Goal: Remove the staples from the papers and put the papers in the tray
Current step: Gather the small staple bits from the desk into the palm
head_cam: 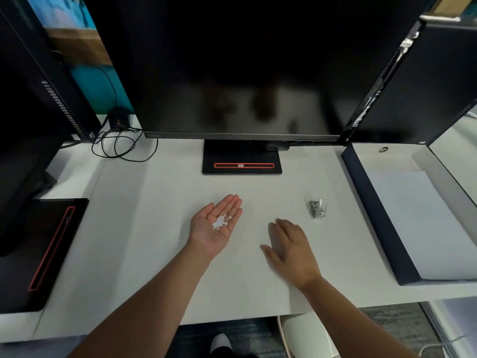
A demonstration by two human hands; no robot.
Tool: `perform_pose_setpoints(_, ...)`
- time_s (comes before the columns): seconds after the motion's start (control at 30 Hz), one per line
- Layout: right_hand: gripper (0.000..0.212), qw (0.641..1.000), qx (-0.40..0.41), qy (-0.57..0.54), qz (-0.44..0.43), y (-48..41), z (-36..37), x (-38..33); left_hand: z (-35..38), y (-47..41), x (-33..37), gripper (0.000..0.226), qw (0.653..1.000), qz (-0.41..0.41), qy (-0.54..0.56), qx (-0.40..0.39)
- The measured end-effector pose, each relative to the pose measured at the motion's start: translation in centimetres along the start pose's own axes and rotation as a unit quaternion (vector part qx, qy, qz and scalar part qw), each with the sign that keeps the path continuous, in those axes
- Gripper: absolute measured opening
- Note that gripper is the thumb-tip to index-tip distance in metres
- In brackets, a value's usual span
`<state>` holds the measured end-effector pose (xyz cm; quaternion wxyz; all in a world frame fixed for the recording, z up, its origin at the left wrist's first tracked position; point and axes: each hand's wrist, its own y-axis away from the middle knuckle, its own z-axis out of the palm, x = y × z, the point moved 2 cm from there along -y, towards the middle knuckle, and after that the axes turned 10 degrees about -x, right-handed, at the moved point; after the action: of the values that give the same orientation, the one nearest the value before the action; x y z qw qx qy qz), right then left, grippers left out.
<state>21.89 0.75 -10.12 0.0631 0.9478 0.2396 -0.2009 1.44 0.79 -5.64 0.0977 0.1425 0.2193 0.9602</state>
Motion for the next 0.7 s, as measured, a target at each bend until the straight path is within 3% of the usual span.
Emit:
perform_pose_setpoints(0.1, 0.021, 0.999, 0.047, -0.016, -0.007, -0.3, -0.4, 0.1, 0.3, 0.0, -0.9, 0.045, 1.000, -0.010, -0.004, -0.001)
perform_pose_setpoints(0.27, 0.010, 0.992, 0.096, -0.014, 0.074, 0.3, -0.3, 0.7, 0.4, 0.7, -2.6, 0.045, 1.000, -0.028, -0.013, -0.001)
perform_pose_setpoints(0.7, 0.023, 0.998, 0.055, 0.026, 0.002, 6.5, -2.4, 4.0, 1.8, 3.0, -11.0, 0.042, 0.997, -0.059, -0.038, 0.017)
